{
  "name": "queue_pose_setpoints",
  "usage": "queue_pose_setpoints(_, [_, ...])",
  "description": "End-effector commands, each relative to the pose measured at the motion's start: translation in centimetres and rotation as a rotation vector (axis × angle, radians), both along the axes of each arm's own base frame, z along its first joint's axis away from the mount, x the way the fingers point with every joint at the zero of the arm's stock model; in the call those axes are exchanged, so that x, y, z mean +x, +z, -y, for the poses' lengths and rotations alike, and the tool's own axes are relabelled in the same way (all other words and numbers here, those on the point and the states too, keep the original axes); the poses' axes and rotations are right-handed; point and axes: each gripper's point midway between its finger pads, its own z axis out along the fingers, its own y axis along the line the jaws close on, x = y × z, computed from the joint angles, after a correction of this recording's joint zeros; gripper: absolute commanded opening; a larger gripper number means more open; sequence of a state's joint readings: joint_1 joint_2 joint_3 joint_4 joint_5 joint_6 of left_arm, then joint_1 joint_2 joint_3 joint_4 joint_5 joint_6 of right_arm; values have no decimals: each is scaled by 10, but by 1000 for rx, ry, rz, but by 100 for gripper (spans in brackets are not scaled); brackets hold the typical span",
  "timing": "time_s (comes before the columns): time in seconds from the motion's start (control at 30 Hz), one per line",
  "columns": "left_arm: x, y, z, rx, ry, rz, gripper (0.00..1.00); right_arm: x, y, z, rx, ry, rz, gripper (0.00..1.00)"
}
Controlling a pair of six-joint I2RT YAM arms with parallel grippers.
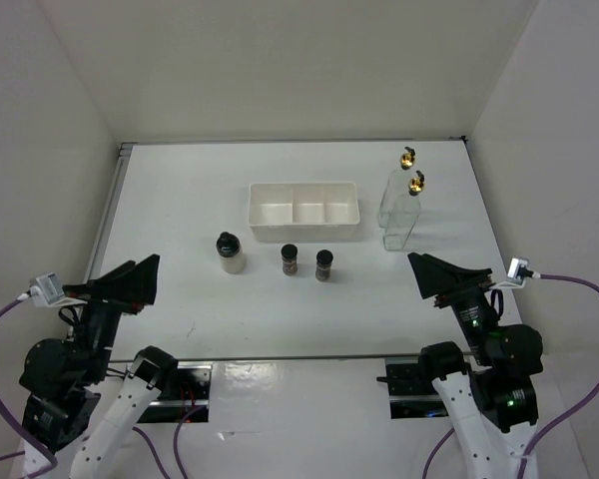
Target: Organize the condiment bottles
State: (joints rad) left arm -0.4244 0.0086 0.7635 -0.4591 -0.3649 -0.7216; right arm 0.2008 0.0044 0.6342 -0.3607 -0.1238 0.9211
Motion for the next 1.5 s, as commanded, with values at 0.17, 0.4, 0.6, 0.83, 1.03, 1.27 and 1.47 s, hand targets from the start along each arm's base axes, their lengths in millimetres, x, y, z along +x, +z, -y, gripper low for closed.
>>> queue_pose_setpoints(0.17, [-47, 33, 10, -41, -157, 196, 100, -14, 32, 21, -88, -127, 195, 100])
queue_pose_setpoints(0.4, [-51, 52, 22, 34, -199, 327, 100, 7, 44, 28, -120, -198, 193, 100])
queue_pose_setpoints(0.6, [-42, 47, 37, 144, -247, 312, 100, 74, 27, 40, -327, -318, -55, 100])
queue_pose_setpoints(0.83, [36, 26, 59, 311, -225, -82, 100, 132, -3, 62, -534, -448, -304, 100])
queue_pose_setpoints(1.03, [69, 26, 41, 425, -79, -221, 100, 145, 1, 82, -691, -555, -272, 100])
queue_pose_setpoints(1.27, [97, 22, 53, 485, -89, -286, 100, 160, -22, 67, -738, -482, -245, 100])
queue_pose_setpoints(1.47, [106, 24, 56, 503, -81, -250, 100, 179, -29, 51, -829, -396, -217, 100])
